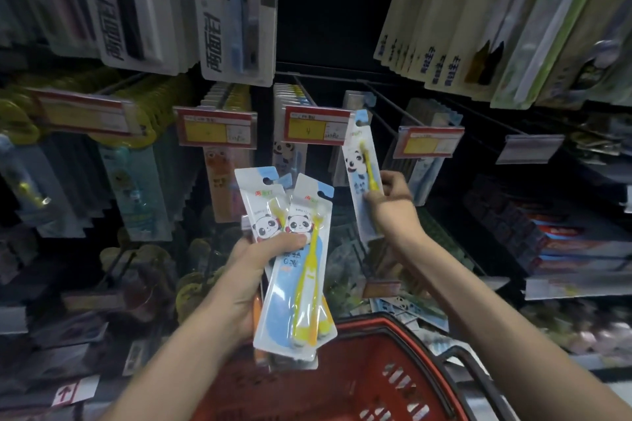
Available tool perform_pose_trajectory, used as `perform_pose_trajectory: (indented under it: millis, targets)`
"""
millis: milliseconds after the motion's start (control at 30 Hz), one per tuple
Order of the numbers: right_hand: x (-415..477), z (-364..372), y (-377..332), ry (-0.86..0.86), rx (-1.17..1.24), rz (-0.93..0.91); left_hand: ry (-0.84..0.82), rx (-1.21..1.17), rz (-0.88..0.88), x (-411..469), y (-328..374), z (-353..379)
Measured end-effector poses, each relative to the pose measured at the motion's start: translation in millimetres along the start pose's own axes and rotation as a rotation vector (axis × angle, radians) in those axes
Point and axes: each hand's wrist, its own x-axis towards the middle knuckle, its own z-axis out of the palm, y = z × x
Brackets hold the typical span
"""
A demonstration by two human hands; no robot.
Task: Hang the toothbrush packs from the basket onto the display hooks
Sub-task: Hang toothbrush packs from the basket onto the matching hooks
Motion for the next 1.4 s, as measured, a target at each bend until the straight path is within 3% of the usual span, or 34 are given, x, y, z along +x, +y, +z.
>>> perform_pose_trajectory:
  millis: [133,500,667,767,833,967,1067,1267,1400]
  targets:
    - [34.6,21.6,-8.4,0.114,0.063,0.014,-0.007,-0.001,-0.004,0.0,-1.0,3.0]
    - [49.3,48.8,2.2,0.127,0.208,0.075,0.008,-0.005,-0.015,2.3,-5.8,1.9]
    - [53.8,39.3,-2.8,0.104,0.113,0.088,0.022,-0.036,-0.014,-0.1,-4.8,2.1]
    - [34.5,31.3,2.2,0.087,-0.131,0.078,0.04,-0.065,-0.02,-0.2,-5.6,0.8]
    - [-0.2,24.6,-0.2,0.023,-0.105,0.052,0.063,-0.057,-0.019,0.2,-6.9,0.2]
    - [-67.2,12.5,-10.3,-0.331,0.188,0.2,0.117,-0.074,0.048,2.2,-10.5,3.4]
    - [-91.1,6.4,-10.2,-0.515,0.181,0.262,0.148,-0.087,0.098,1.9,-12.4,7.6]
    - [-92.5,8.3,0.4,-0.579,0.248,0.314,0.211,-0.031,0.173,2.6,-14.6,15.6]
    - [-87.6,7.4,2.9,-0.528,0.257,0.327,0.184,-0.053,0.158,1.5,-15.0,19.2]
